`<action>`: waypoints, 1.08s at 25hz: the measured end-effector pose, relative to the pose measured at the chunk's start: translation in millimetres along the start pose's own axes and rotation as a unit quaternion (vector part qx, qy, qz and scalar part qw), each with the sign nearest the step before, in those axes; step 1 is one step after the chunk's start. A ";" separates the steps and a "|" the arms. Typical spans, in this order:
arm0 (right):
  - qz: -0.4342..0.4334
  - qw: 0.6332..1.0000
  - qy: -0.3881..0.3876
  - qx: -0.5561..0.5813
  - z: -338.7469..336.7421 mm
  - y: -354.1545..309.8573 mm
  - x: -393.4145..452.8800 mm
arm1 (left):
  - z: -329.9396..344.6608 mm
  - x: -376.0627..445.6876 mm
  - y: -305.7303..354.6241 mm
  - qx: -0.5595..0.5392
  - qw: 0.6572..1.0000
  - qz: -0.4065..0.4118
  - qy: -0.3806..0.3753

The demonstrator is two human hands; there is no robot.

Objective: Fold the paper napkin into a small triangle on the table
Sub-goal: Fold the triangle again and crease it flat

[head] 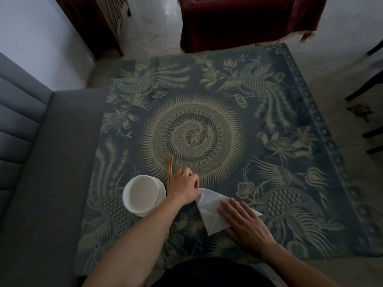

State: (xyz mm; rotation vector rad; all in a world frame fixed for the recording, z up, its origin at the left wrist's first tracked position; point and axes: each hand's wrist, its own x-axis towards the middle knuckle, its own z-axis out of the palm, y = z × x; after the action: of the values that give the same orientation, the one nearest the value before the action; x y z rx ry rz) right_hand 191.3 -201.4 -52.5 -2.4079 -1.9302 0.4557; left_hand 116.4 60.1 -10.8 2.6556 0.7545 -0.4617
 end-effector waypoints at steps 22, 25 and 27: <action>0.059 0.991 0.118 -0.010 -12.3 -17.0 37.7 | -42.5 33.0 36.9 -0.223 0.969 0.085 0.065; 0.012 0.993 0.115 -0.011 -7.0 -8.0 18.9 | -40.3 32.9 36.3 -0.232 0.965 0.092 0.078; 0.001 0.994 0.110 -0.012 -4.7 -4.7 9.3 | -40.7 30.7 37.9 -0.240 0.961 0.099 0.094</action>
State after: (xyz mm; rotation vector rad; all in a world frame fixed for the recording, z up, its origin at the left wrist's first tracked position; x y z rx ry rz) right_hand 189.7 -190.6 -49.0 -2.3586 -1.8495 0.1591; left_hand 170.8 59.8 22.0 2.2978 0.5560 0.0309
